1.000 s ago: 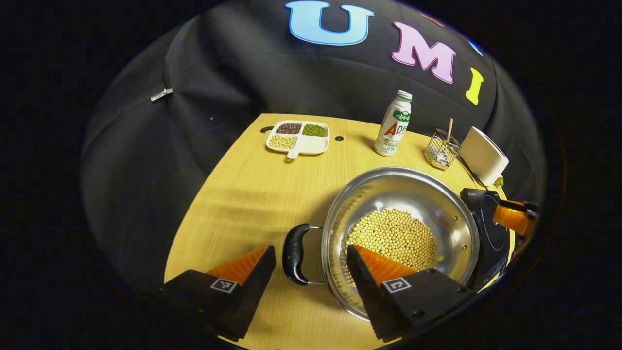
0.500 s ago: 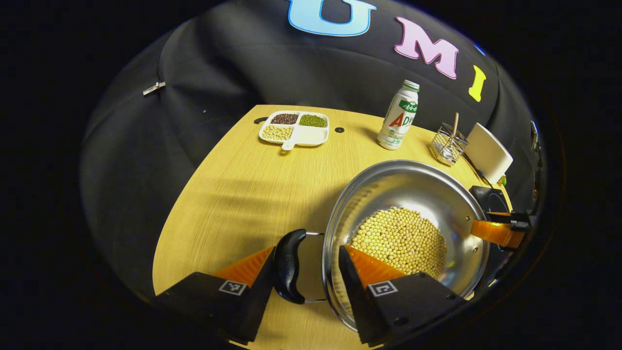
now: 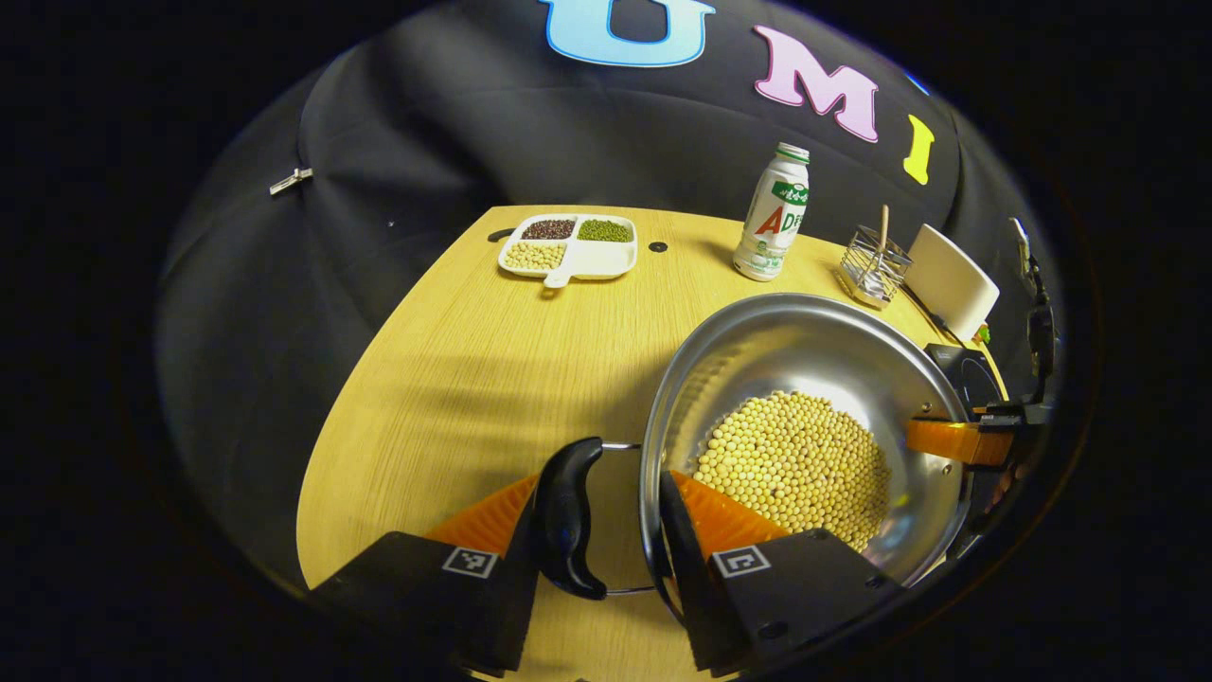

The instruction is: First push the handle of the pot to place it horizontally, then grasp the pot with both hands and set it on the induction cooktop.

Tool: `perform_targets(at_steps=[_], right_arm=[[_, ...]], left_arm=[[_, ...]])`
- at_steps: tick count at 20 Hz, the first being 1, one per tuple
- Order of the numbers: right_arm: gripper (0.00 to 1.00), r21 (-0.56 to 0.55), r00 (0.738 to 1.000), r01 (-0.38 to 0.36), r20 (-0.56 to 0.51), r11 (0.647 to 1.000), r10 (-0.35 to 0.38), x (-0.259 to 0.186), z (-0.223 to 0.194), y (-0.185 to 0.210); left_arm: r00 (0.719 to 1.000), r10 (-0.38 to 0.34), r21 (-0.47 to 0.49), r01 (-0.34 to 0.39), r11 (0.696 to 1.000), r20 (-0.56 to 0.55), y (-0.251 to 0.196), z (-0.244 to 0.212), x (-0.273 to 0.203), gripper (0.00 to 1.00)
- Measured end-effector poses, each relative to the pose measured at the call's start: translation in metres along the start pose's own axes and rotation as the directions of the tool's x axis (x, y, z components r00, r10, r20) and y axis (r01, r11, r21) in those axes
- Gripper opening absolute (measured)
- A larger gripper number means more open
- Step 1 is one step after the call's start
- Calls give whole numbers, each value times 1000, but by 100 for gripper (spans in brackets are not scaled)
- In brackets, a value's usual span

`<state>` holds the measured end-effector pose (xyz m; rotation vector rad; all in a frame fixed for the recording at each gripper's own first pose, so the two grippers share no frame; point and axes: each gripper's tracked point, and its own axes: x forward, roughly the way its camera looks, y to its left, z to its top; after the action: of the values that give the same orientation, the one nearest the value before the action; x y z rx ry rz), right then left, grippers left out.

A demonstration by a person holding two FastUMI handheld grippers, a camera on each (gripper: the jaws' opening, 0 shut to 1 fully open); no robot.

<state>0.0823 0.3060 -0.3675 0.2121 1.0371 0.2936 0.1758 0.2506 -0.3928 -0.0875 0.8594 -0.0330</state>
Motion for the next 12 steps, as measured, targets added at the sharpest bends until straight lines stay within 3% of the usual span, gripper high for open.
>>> perform_targets(at_steps=[5, 8, 11, 12], right_arm=[[58, -12, 999, -10, -36, 1000, 9, -9, -4, -2], [54, -12, 999, -21, -35, 1000, 20, -23, -3, -5], [58, 5, 999, -27, -32, 1000, 28, -44, 1, -9], [54, 8, 999, -29, -30, 1000, 29, -51, 3, -11]], left_arm=[[1000, 12, -39, -12, 999, 1, -7, -7, -16, 61], [1000, 22, -34, -22, 999, 4, -13, -6, -33, 61], [1000, 28, -23, -28, 999, 4, -21, -1, -54, 61], [1000, 31, -20, -31, 999, 0, -25, 1, -62, 61]])
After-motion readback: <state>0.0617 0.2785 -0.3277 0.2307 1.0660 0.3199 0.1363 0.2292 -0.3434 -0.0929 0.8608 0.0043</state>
